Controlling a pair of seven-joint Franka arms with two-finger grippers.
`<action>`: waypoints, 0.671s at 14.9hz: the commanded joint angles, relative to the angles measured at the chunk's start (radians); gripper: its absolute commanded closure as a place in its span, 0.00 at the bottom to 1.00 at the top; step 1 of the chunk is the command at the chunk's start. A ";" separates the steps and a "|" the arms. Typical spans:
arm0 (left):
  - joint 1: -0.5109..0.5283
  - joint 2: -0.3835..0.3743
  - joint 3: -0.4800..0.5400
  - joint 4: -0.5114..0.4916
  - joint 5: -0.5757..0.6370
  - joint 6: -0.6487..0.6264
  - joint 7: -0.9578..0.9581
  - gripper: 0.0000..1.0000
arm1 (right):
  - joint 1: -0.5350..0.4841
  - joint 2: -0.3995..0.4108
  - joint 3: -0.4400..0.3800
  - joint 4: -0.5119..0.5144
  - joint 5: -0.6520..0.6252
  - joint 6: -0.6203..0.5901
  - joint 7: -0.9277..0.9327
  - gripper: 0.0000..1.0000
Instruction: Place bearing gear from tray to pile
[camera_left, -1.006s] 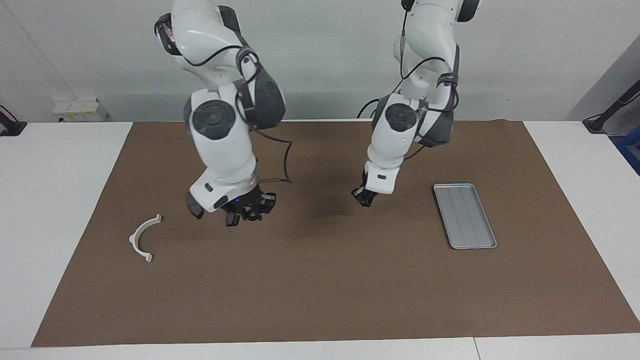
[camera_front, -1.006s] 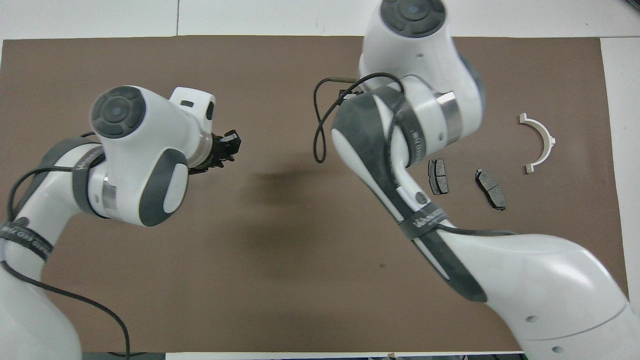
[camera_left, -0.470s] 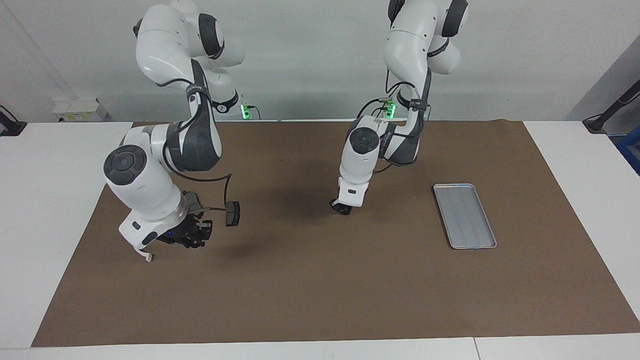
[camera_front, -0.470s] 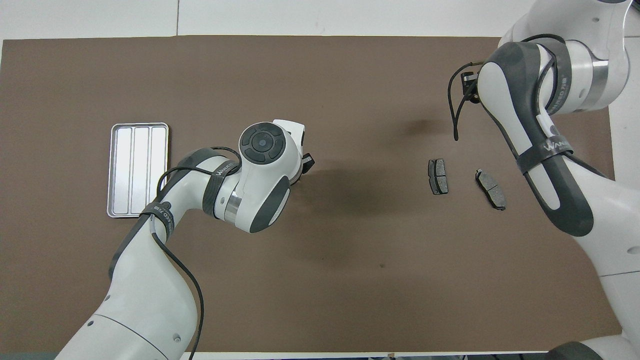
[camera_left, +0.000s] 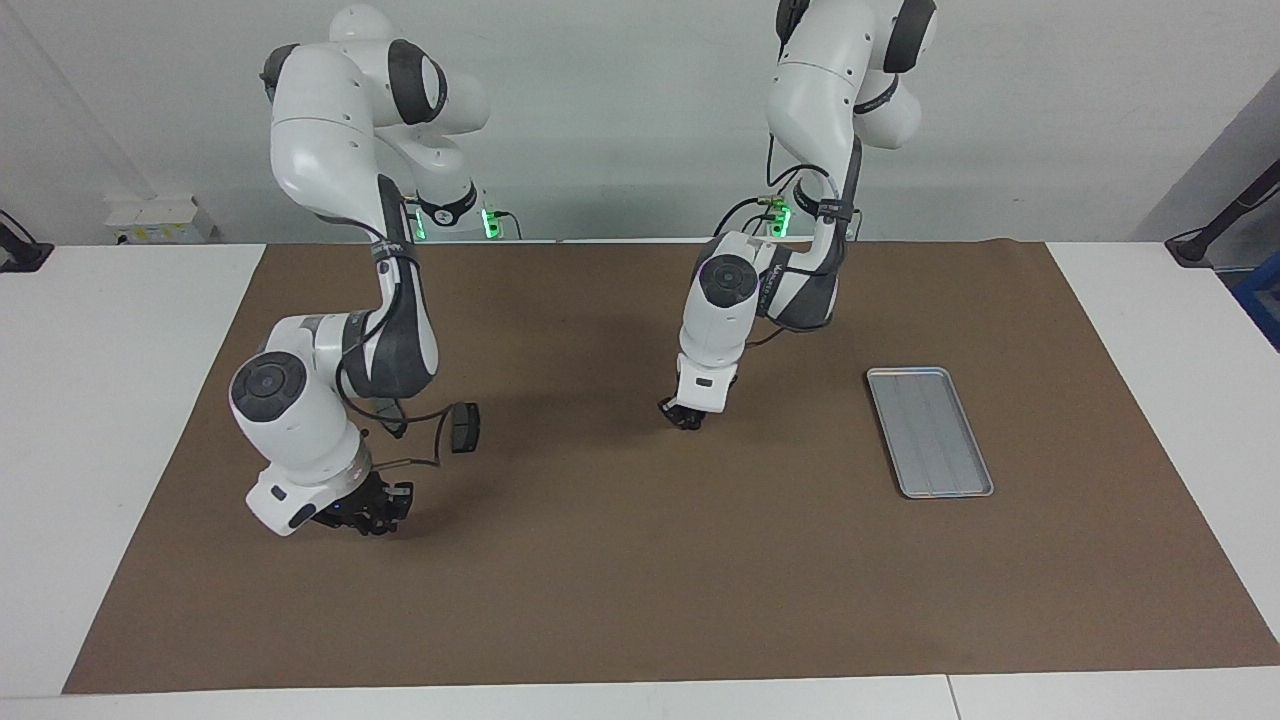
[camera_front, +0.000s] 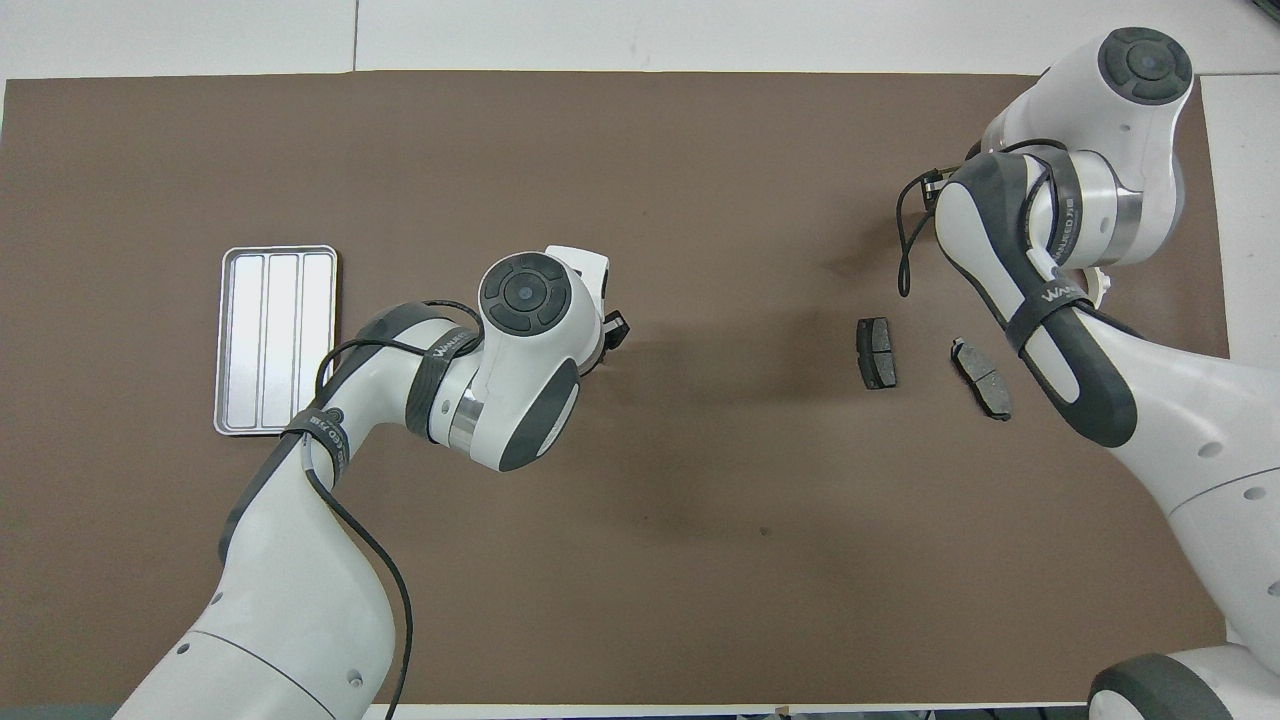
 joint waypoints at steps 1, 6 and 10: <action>0.075 -0.125 0.030 0.000 0.029 -0.098 0.031 0.00 | -0.036 -0.002 0.016 -0.056 -0.012 0.096 -0.063 1.00; 0.341 -0.396 0.032 -0.009 0.029 -0.422 0.415 0.00 | -0.036 -0.003 0.016 -0.067 -0.004 0.104 -0.063 1.00; 0.482 -0.502 0.033 0.009 0.046 -0.555 0.632 0.00 | -0.008 -0.020 0.016 -0.064 -0.004 0.081 -0.041 0.00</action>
